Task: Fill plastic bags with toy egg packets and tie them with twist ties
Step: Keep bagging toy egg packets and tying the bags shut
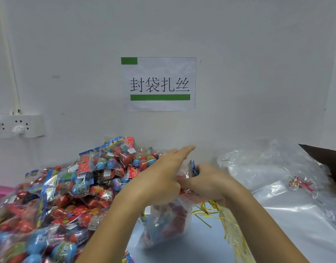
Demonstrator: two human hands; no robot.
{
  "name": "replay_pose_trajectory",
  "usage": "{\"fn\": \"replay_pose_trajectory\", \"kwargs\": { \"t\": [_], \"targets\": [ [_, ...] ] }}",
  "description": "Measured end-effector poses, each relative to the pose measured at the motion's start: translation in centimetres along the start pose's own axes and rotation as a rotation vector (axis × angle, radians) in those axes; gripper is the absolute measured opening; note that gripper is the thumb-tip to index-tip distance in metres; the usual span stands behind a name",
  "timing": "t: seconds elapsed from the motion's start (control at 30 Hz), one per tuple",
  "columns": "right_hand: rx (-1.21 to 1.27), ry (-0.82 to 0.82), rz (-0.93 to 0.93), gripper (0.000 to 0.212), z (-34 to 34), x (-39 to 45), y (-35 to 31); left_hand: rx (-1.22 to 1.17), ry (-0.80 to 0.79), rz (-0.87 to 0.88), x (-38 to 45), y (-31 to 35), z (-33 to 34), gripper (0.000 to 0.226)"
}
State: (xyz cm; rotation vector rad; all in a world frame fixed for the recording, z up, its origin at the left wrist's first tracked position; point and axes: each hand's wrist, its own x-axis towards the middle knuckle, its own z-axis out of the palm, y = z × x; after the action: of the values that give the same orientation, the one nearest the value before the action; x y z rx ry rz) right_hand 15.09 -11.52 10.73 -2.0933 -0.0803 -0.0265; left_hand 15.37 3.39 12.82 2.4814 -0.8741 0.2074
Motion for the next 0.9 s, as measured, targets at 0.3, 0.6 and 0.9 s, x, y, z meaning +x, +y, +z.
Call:
{"fn": "replay_pose_trajectory", "kwargs": {
  "t": [0.3,0.6,0.9],
  "targets": [
    [0.286,-0.091,0.006,0.014,0.2,0.3,0.2,0.031,0.436,-0.211,0.3,-0.6,0.3,0.019],
    [-0.151,-0.068,-0.005,0.031,2.0,-0.3,-0.5,-0.244,0.480,0.095,0.6,1.7,0.9,0.019],
    [0.371,-0.096,0.005,0.028,0.0,0.2,0.2,-0.156,0.455,0.041,0.3,1.4,0.5,0.016]
  ]
}}
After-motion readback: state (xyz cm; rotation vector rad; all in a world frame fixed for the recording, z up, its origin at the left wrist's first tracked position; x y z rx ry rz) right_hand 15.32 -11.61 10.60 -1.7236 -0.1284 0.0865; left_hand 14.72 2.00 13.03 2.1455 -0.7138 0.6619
